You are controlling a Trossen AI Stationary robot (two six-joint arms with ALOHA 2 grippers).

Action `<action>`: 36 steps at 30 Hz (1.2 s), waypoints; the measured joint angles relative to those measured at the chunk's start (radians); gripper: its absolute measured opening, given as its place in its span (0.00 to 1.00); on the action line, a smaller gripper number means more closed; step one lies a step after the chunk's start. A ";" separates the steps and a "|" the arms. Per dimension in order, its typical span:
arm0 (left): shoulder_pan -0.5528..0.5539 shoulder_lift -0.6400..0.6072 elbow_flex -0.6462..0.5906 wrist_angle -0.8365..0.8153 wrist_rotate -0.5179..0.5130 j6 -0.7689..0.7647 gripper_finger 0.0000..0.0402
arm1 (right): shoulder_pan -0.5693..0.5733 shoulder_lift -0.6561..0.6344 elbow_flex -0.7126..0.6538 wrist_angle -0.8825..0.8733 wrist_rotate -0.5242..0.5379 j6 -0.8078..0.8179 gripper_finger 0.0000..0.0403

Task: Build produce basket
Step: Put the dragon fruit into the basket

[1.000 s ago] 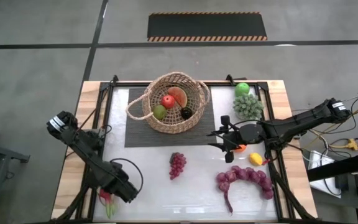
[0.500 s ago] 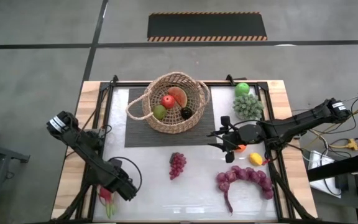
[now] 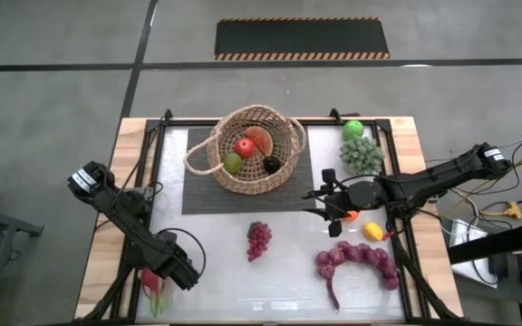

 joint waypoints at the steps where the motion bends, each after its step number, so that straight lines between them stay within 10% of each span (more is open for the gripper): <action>1: 0.000 0.000 0.000 0.001 -0.001 0.000 0.68 | 0.000 0.000 -0.001 0.000 0.000 0.000 0.34; 9: 0.001 -0.003 0.076 -0.058 -0.138 0.002 0.60 | 0.000 0.000 -0.003 0.000 0.000 0.000 0.33; 16: 0.000 -0.037 0.244 -0.138 -0.762 0.178 0.59 | 0.000 0.000 -0.003 0.006 -0.001 0.009 0.35; 23: 0.026 -0.038 0.308 0.099 -1.320 0.811 0.59 | -0.002 0.000 -0.015 0.064 -0.006 0.098 0.44; 36: 0.143 -0.043 0.220 0.972 -1.428 2.116 0.59 | -0.009 0.139 -0.056 0.571 -0.108 0.135 0.75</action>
